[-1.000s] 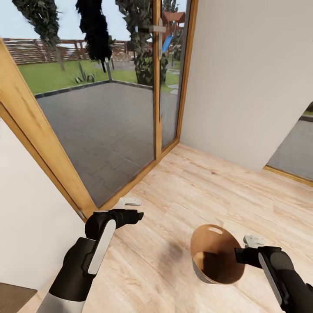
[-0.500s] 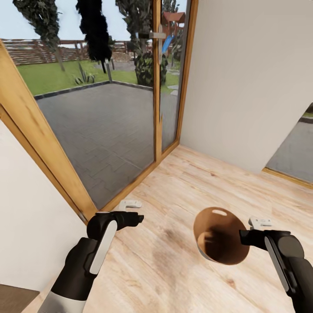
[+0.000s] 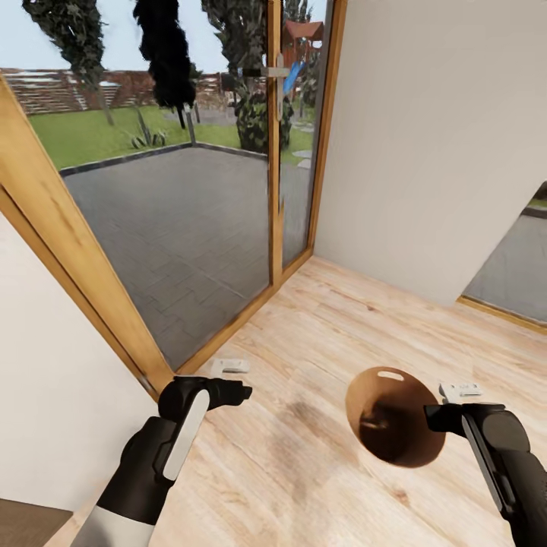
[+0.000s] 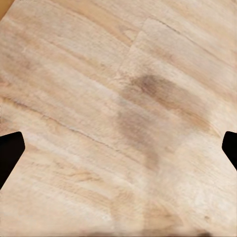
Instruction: Put the three can of soda from the living room inside the tash can in the kitchen.
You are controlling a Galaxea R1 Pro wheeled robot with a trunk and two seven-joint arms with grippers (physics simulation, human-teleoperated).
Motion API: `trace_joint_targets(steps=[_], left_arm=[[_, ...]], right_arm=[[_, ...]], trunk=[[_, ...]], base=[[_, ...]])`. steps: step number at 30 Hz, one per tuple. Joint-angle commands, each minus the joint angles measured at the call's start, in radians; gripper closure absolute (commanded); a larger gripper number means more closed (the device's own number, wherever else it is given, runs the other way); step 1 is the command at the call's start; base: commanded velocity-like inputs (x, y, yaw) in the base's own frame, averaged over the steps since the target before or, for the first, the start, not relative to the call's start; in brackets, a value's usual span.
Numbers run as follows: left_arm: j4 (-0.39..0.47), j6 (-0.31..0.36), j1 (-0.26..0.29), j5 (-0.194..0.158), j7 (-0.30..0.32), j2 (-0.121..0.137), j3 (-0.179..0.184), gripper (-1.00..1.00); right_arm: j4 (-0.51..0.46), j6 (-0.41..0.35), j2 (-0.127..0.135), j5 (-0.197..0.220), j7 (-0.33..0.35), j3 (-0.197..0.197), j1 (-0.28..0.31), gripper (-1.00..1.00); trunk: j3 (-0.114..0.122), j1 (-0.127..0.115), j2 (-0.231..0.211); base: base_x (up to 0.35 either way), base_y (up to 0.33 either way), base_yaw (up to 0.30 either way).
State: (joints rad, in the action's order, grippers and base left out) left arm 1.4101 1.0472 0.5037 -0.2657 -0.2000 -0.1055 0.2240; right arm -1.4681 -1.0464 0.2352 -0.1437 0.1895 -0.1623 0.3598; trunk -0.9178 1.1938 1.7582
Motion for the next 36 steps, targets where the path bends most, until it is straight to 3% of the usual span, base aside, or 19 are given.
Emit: trace_joint_targets(steps=[1, 15, 24, 36], left_arm=[[-0.001, 0.000, 0.000, 0.000, -0.001, 0.000, 0.002, -1.00], [-0.006, 0.000, 0.000, 0.000, -0.005, 0.001, 0.018, -1.00], [-0.051, 0.000, 0.001, 0.000, -0.007, -0.003, 0.041, -1.00], [-0.061, 0.000, 0.001, 0.000, -0.007, -0.005, 0.045, -1.00]], right_arm=[[0.000, -0.001, -0.001, 0.009, 0.005, 0.001, 0.000, 1.00], [-0.005, -0.001, -0.006, -0.006, 0.009, 0.015, 0.001, 1.00], [-0.010, -0.001, -0.008, -0.006, 0.009, 0.013, -0.001, 1.00], [-0.011, -0.001, -0.008, -0.007, 0.009, 0.012, -0.001, 1.00]], trunk=[[0.003, -0.004, -0.007], [0.049, -0.058, -0.105], [0.090, -0.092, -0.168], [0.147, -0.138, -0.252]], base=[[0.000, 0.000, 0.000], [0.000, 0.000, 0.000], [0.000, 0.000, 0.000], [0.000, 0.000, -0.007]])
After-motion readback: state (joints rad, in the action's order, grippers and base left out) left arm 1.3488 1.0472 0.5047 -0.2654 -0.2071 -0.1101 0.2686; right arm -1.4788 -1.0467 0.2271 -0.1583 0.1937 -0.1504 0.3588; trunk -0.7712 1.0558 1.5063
